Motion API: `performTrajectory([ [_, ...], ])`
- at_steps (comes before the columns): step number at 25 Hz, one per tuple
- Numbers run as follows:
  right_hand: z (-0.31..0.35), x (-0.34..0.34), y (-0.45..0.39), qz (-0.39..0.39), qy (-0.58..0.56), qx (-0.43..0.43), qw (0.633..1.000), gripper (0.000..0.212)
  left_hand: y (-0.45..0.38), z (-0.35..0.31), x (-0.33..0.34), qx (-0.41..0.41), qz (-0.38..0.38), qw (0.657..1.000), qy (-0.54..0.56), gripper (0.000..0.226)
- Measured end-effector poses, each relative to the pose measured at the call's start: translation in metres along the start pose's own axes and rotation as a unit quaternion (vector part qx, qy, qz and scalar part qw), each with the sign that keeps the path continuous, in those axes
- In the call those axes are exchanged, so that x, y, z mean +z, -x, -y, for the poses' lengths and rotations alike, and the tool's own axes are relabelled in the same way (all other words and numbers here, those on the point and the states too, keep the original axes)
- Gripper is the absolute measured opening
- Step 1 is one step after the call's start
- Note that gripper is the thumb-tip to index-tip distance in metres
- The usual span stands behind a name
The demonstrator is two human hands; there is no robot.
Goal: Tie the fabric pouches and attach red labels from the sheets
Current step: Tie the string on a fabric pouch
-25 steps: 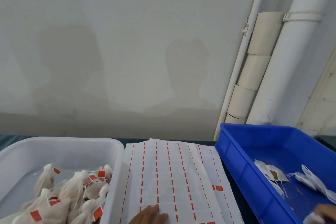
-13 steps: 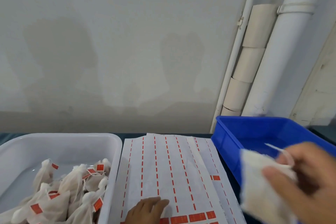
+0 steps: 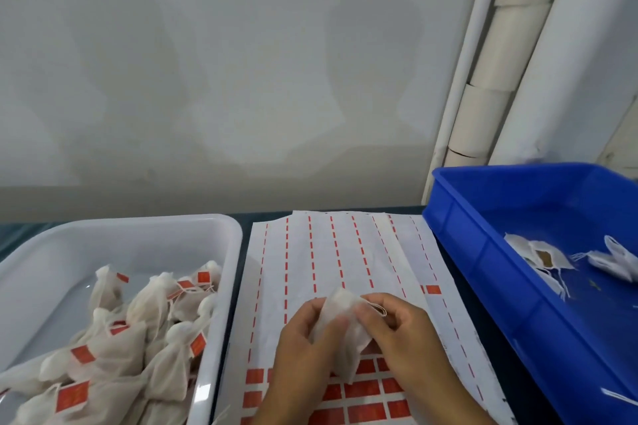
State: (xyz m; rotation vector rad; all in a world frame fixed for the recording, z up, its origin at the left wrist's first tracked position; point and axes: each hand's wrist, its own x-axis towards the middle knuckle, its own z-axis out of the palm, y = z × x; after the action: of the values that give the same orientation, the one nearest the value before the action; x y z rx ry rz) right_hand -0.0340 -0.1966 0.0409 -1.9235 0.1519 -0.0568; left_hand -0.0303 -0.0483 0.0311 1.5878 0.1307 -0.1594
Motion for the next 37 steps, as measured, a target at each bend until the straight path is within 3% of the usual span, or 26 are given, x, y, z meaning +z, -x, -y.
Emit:
performTrajectory([
  [3,-0.014,-0.009,0.003,0.005,0.002,-0.009,1.000,0.020,-0.001,0.006,0.006,0.052,-0.066,0.995,-0.058,0.014],
  [10,-0.030,-0.021,0.009,0.006,0.013,-0.006,1.000,0.024,-0.002,0.013,0.008,0.103,-0.082,0.987,-0.089,0.006],
  [12,-0.029,-0.019,0.010,0.011,-0.014,0.017,1.000,0.028,0.001,0.013,0.008,0.120,-0.050,0.984,-0.118,0.020],
  [15,-0.028,-0.019,0.009,0.003,-0.049,0.040,0.998,0.036,0.009,0.010,0.008,0.125,0.032,0.970,-0.206,0.062],
  [18,-0.024,-0.019,0.009,-0.004,-0.066,0.044,0.997,0.045,0.012,0.007,0.010,0.127,0.048,0.954,-0.267,0.077],
  [22,-0.020,-0.019,0.009,-0.013,-0.077,0.046,0.996,0.035,0.009,0.009,0.006,0.136,0.038,0.954,-0.266,0.074],
  [26,-0.017,-0.016,0.015,0.002,-0.092,0.033,0.995,0.031,0.010,0.013,0.002,0.159,0.033,0.923,-0.348,0.064],
  [29,-0.016,-0.015,0.015,-0.002,-0.152,0.043,0.987,0.037,0.010,0.017,-0.002,0.169,0.045,0.899,-0.400,0.032],
  [31,-0.017,-0.018,0.012,-0.028,-0.208,0.062,0.976,0.041,0.008,0.019,-0.006,0.175,0.060,0.880,-0.437,0.023],
  [33,-0.018,-0.019,0.010,-0.059,-0.243,0.082,0.965,0.040,0.006,0.020,-0.009,0.185,0.073,0.865,-0.462,0.022],
  [37,-0.017,-0.017,0.009,-0.069,-0.277,0.082,0.955,0.033,0.006,0.024,-0.008,0.199,0.050,0.861,-0.465,0.048],
])
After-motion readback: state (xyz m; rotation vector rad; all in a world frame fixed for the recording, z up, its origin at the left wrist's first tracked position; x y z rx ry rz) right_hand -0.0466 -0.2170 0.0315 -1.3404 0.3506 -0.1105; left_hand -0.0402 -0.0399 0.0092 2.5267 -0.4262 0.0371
